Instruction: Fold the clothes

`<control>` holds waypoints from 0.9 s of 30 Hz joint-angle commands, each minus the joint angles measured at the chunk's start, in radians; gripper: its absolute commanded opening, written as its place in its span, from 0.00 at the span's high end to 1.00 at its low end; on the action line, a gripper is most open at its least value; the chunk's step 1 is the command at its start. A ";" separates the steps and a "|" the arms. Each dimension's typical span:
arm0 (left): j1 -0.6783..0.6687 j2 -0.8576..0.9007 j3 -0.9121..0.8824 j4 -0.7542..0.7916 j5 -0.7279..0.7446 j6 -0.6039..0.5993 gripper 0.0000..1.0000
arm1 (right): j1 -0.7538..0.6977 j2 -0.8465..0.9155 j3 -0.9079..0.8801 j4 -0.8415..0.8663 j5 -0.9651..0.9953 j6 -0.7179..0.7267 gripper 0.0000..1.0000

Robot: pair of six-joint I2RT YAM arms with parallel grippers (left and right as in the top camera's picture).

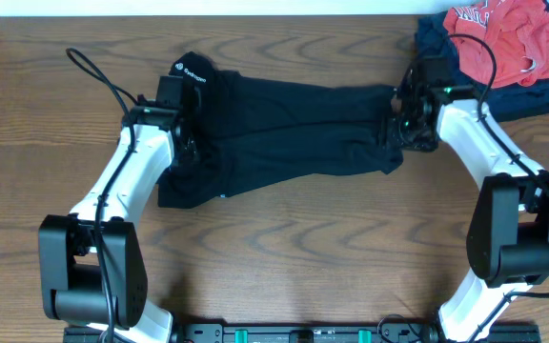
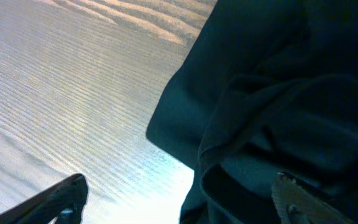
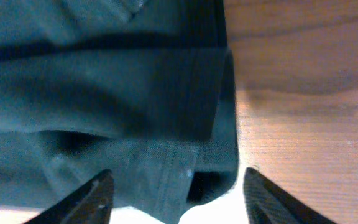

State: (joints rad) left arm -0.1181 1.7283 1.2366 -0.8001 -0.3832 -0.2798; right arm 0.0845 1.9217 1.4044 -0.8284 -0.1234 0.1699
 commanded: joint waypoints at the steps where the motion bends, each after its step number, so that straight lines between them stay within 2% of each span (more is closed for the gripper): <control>1: 0.006 0.007 0.105 -0.021 0.053 0.079 0.00 | 0.007 -0.020 0.144 -0.067 0.003 -0.077 0.32; 7: 0.013 0.012 0.270 -0.037 0.256 0.161 0.01 | 0.012 -0.020 0.355 -0.203 0.003 -0.130 0.21; 11: 0.047 0.067 0.368 -0.029 0.388 0.222 0.01 | 0.021 -0.020 0.413 -0.207 0.003 -0.143 0.20; 15: 0.094 0.179 0.448 0.005 0.431 0.239 0.01 | 0.030 -0.020 0.414 -0.205 0.003 -0.150 0.20; 27: 0.176 0.433 0.488 0.346 0.586 0.243 0.00 | 0.061 -0.020 0.414 -0.205 0.003 -0.167 0.21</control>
State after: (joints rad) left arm 0.0574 2.1391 1.7069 -0.4877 0.1436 -0.0513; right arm 0.1375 1.9156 1.8034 -1.0317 -0.1226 0.0204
